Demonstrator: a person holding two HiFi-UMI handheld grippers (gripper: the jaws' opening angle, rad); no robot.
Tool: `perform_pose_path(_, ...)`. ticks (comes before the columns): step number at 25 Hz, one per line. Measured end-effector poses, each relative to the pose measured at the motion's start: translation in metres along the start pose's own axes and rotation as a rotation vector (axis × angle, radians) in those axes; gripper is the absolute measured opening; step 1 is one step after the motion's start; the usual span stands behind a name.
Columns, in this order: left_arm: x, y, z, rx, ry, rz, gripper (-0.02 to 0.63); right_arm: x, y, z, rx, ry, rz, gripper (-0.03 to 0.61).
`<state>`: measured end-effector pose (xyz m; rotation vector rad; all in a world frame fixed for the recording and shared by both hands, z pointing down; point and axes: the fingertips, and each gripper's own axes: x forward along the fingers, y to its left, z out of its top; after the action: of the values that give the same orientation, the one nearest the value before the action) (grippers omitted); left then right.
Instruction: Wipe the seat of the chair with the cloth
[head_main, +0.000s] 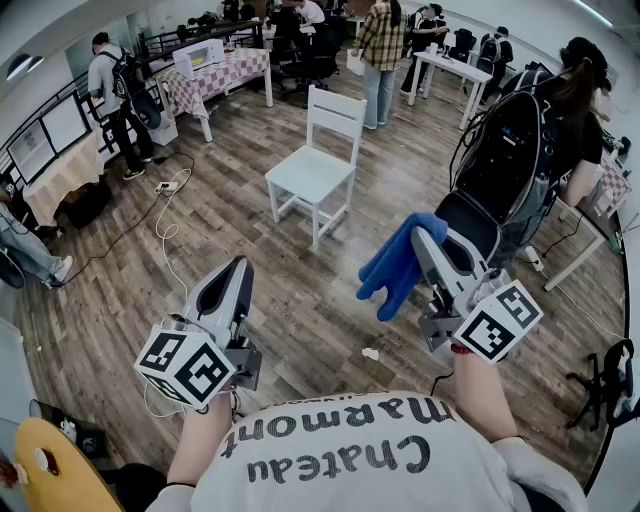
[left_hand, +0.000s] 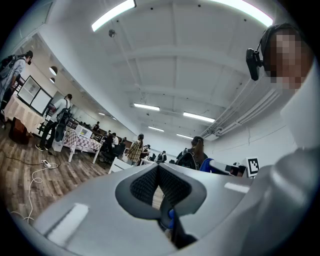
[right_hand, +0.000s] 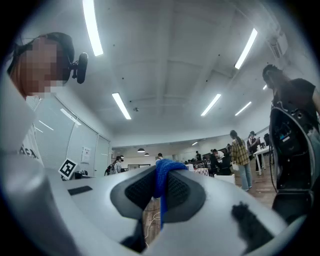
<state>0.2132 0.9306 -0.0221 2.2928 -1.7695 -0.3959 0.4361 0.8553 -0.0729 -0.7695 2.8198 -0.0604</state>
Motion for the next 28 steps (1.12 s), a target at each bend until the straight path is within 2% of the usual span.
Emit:
perform_pose_path(14,-0.008,0.017,0.000,0.001,0.014,0.016,0.008,0.022,0.015,-0.011,-0.018,0.021,0.026,0.035)
perform_pose_path(19,-0.019,0.040,0.003,0.020,0.032,0.038,0.008,0.045,0.033,-0.026,-0.009,0.034,0.057,0.035)
perform_pose_path(24,-0.023,0.066,-0.004,0.043,0.062,0.029,0.008,0.071,0.042,-0.045,-0.021,0.050,0.021,0.035)
perform_pose_path(28,-0.024,0.089,-0.006,-0.007,0.074,0.048,0.008,0.094,0.051,-0.066,0.028,0.094,0.055,0.035)
